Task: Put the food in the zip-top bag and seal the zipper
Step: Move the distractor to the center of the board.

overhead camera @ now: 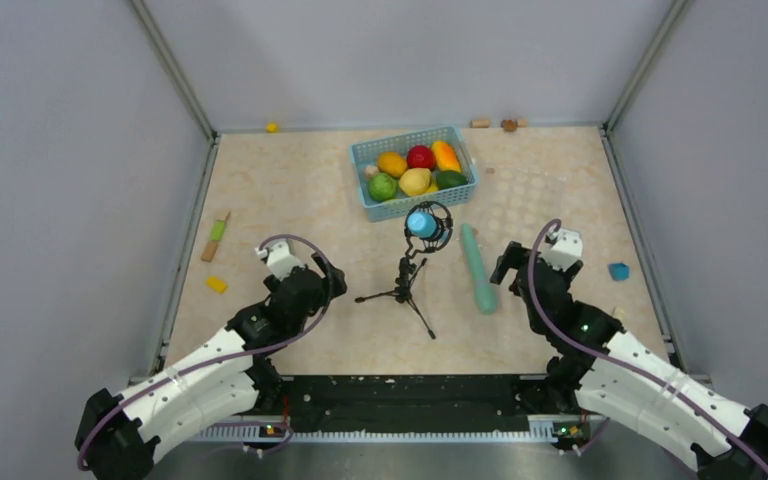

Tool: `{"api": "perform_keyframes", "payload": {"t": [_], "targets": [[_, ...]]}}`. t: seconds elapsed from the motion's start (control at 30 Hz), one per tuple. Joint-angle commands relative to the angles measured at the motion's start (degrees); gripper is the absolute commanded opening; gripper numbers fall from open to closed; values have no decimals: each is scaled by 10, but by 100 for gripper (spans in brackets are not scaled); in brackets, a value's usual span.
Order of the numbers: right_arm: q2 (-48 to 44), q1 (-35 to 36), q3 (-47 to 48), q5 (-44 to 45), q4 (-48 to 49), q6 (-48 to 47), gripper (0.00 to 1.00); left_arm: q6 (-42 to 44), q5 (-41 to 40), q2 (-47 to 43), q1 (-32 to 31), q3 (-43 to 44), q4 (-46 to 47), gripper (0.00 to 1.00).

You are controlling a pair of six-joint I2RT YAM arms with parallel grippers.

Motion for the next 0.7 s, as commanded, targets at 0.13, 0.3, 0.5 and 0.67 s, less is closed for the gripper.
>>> {"api": "perform_keyframes", "payload": {"t": [0.13, 0.3, 0.5, 0.67], "targets": [[-22, 3, -22, -4, 65, -30, 99, 104, 131, -19, 2, -9, 69, 97], [-32, 3, -39, -46, 112, -69, 99, 205, 308, -9, -25, -20, 189, 97], [-35, 3, -45, -70, 126, -79, 99, 309, 244, 46, -157, 8, 220, 97], [-48, 3, -48, -90, 133, -89, 99, 332, 127, 124, -215, 55, 208, 97]]}}
